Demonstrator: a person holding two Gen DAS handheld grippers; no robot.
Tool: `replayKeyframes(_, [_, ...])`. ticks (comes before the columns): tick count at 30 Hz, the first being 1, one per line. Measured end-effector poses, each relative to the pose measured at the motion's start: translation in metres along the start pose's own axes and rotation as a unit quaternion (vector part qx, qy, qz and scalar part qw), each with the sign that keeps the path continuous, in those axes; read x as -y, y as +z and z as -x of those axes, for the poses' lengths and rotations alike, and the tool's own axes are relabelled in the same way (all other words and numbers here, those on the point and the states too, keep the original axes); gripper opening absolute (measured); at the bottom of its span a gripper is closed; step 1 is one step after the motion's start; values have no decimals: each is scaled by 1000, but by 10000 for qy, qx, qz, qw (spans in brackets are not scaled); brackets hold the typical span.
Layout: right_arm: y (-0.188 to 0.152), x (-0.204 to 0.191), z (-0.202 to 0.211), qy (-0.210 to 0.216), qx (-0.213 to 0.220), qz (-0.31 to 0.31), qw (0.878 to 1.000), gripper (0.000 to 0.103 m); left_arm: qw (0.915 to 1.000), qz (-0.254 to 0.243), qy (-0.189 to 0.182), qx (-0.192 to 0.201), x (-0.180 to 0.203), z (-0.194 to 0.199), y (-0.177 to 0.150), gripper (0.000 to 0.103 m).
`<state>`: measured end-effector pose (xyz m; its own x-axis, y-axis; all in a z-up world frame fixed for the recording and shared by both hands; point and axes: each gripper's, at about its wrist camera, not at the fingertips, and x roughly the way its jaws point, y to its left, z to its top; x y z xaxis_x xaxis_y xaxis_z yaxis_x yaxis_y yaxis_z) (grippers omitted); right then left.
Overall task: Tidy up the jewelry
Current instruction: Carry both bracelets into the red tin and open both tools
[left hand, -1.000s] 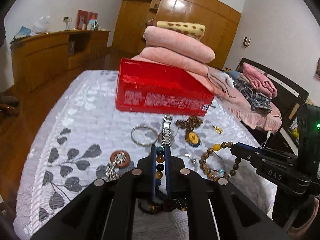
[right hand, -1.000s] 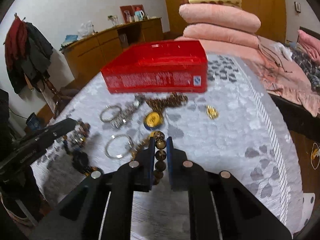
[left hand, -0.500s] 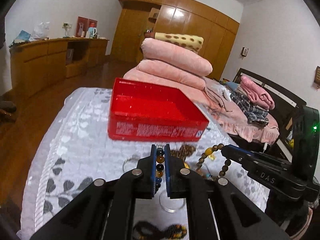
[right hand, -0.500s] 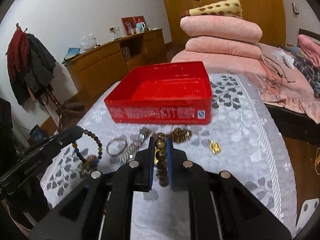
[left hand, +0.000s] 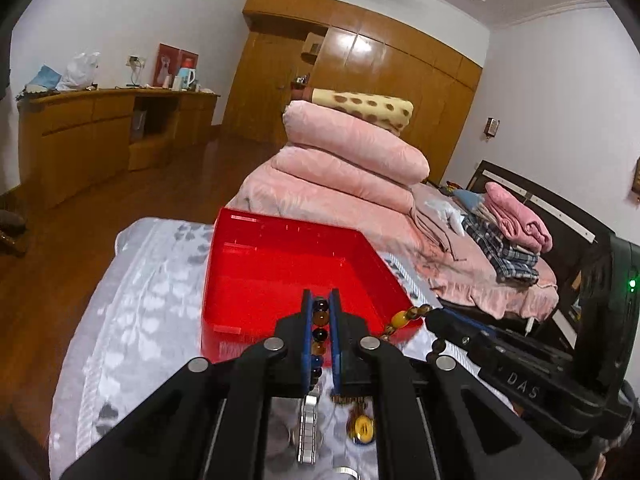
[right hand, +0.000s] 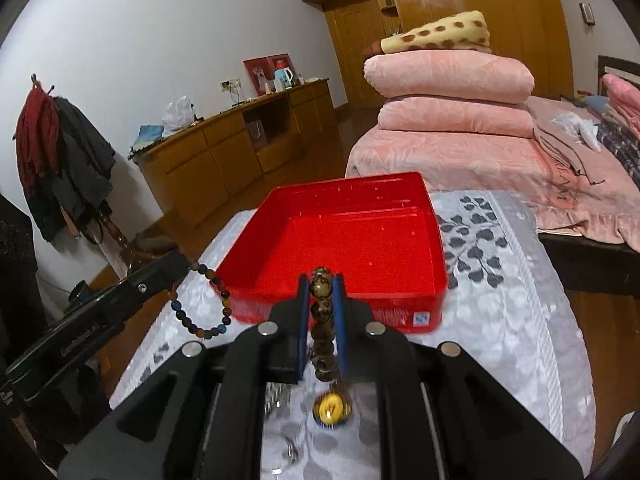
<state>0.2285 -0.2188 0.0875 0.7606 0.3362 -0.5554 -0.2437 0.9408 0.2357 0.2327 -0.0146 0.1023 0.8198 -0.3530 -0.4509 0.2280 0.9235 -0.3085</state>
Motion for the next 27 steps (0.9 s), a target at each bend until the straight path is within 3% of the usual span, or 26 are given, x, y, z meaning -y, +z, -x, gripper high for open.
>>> replayKeyframes(14, [48, 16, -41, 77, 91, -246, 9996, 10, 9993, 316, 3, -213, -20, -60, 30, 8])
replayKeyframes(24, [41, 25, -74, 10, -242, -372, 9990, 11, 9974, 357, 277, -555, -30, -87, 21, 8])
replayKeyframes(27, [40, 24, -75, -51, -263, -337, 9991, 24, 9961, 367, 428, -679, -31, -90, 18, 17])
